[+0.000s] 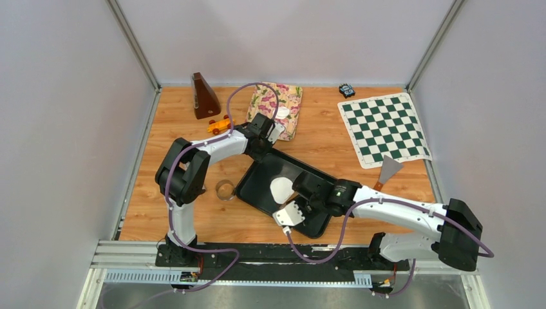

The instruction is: Roll out the dumpling wrappers from the dough

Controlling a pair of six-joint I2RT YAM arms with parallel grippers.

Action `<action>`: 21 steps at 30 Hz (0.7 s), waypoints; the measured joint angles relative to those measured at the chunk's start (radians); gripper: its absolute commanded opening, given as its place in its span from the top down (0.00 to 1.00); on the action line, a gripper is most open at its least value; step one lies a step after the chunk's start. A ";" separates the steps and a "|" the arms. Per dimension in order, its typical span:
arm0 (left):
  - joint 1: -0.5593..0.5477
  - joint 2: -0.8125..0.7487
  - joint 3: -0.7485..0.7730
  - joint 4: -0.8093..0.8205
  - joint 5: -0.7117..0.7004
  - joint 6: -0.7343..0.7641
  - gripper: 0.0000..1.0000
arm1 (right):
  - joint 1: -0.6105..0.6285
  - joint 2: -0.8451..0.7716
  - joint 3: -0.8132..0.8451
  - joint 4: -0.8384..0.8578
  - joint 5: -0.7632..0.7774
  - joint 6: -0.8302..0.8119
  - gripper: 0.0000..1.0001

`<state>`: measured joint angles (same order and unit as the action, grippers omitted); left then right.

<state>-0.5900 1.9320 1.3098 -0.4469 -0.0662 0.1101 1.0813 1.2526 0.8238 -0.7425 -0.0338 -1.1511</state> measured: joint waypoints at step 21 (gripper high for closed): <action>0.001 0.000 0.000 0.001 0.005 0.001 1.00 | -0.116 0.104 0.204 -0.253 0.046 -0.004 1.00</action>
<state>-0.5892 1.9320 1.3098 -0.4458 -0.0612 0.1108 0.9653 1.3563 1.0275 -0.9955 0.0120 -1.1553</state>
